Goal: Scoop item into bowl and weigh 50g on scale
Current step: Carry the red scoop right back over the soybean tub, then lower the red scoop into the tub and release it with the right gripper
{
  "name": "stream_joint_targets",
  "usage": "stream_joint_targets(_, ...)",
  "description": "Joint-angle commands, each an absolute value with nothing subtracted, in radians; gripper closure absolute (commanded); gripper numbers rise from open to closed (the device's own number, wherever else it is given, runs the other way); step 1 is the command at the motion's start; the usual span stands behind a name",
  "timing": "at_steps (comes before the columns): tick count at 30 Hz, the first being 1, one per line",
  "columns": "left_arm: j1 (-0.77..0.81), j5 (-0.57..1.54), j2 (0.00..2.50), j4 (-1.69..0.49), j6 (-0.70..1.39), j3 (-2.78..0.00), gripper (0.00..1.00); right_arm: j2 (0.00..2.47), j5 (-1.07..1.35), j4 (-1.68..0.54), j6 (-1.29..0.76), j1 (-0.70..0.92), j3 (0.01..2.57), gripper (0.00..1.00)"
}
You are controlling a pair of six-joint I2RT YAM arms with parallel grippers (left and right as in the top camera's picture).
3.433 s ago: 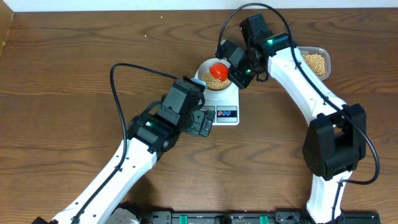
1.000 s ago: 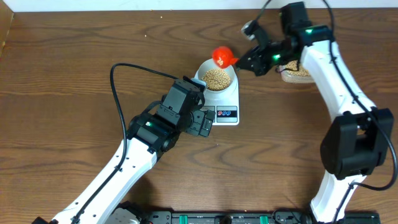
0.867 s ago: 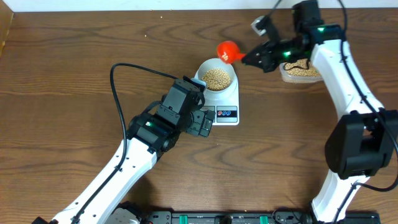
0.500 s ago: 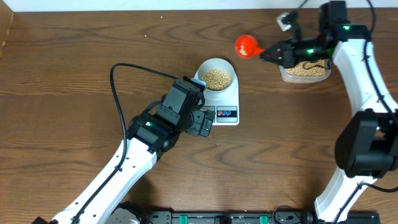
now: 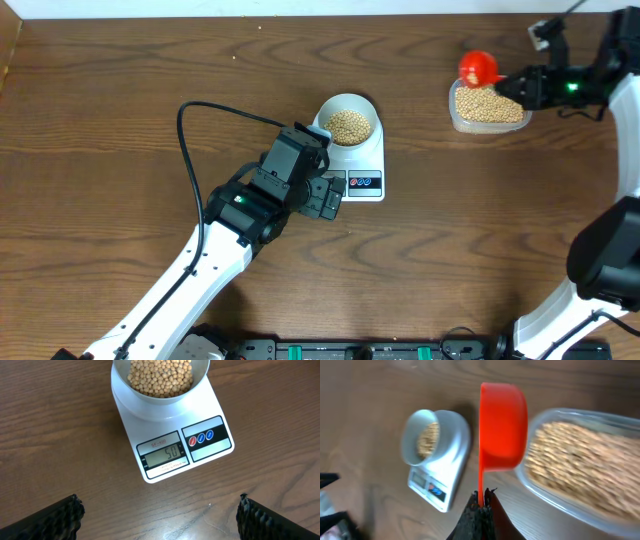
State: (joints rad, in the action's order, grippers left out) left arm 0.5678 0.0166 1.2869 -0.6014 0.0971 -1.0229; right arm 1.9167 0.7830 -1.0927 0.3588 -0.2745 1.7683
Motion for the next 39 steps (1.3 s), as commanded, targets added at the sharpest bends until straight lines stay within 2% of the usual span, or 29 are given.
stream_joint_targets(1, 0.568, 0.014, 1.287, -0.601, 0.088, -1.028, 0.0, 1.894, 0.632, -1.104, 0.371, -0.307, 1.787, 0.99)
stream_joint_targets(13, 0.568, 0.014, 1.287, -0.601, 0.088, -1.028, 0.0, 1.894, 0.099, -1.069, 0.373, -0.237, 1.787, 0.99)
stream_joint_targets(27, 0.568, 0.014, 1.287, -0.601, 0.088, -1.028, 0.0, 1.894, -0.181, -0.995, 0.455, -0.067, 1.787, 0.99)
stream_joint_targets(35, 0.568, 0.014, 1.287, -0.601, 0.088, -1.027, 0.0, 1.894, -0.179, -0.997, 0.451, -0.038, 1.787, 0.99)
stream_joint_targets(39, 0.568, 0.014, 1.287, -0.601, 0.088, -1.028, 0.0, 1.894, 0.031, -0.997, 0.3, -0.056, 1.787, 0.99)
